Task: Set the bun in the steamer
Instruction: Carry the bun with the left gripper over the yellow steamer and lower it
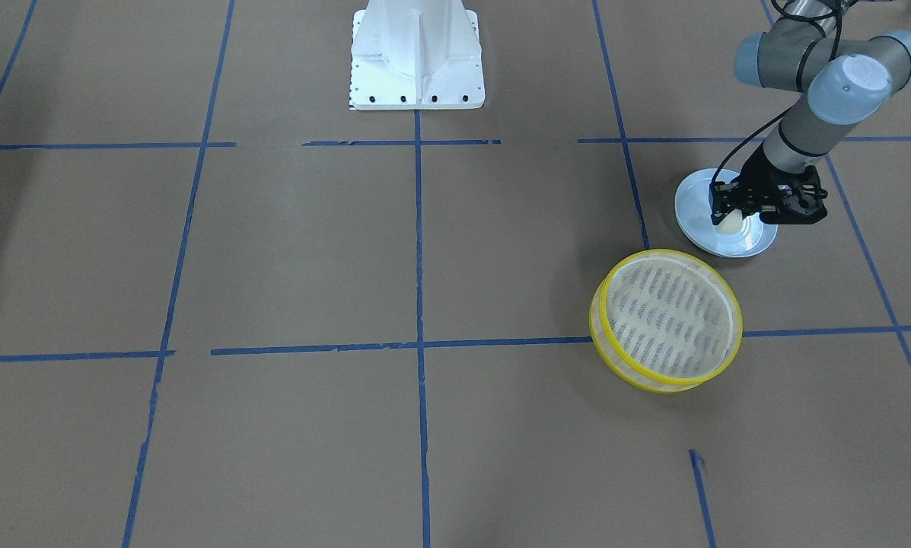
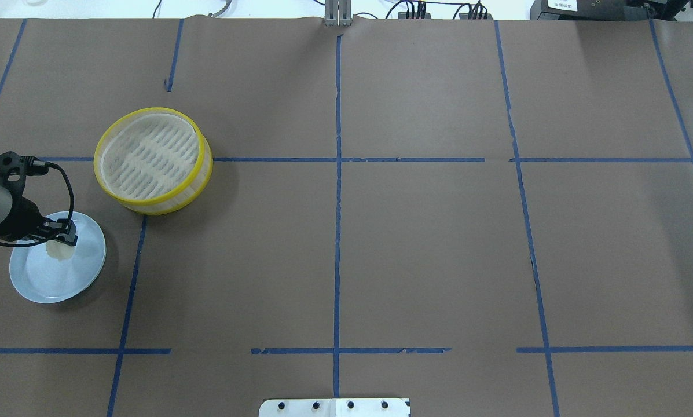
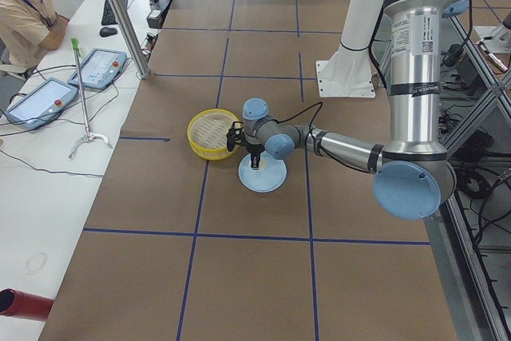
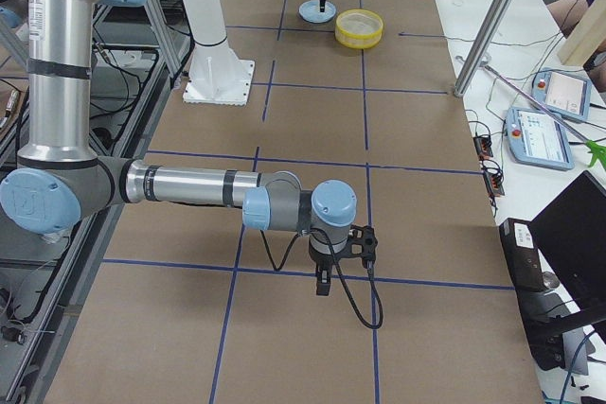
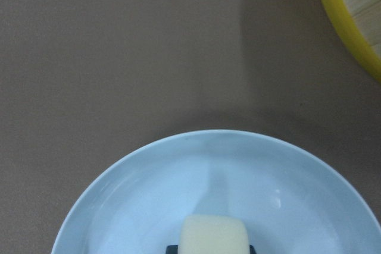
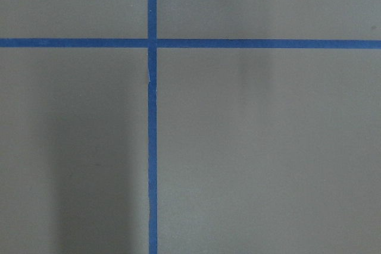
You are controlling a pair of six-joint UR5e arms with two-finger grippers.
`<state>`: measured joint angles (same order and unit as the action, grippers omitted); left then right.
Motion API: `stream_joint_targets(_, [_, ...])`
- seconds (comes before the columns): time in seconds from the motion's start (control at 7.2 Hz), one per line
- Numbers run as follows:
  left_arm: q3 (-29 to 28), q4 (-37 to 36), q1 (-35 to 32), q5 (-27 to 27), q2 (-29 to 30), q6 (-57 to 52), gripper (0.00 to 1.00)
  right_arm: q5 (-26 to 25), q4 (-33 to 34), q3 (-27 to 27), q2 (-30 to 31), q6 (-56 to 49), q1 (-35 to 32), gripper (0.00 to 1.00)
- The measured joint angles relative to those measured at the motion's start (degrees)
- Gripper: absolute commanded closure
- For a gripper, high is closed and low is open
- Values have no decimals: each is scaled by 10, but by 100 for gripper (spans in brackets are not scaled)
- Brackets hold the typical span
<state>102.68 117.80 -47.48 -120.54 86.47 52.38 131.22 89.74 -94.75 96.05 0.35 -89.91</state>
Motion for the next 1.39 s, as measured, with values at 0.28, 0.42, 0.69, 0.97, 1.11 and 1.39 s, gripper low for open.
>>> stream_joint_targets(0.28, [4,-13,-35,-1,33,-1,62,0,0,0,0,0,0,0])
stream_joint_targets(0.42, [2,-45,-50,-1,67,-1,62,0,0,0,0,0,0,0])
stream_joint_targets(0.69, [-20,-101,-69,1,138,-3,62,0,0,0,0,0,0,0])
stream_joint_targets(0.97, [-54,-113,-79,2,183,-5,61,0,0,0,0,0,0,0])
stream_joint_targets(1.11, [-82,-115,-78,2,212,1,61,0,0,0,0,0,0,0])
stream_joint_targets(1.39, [-126,-116,-57,2,248,22,61,0,0,0,0,0,0,0])
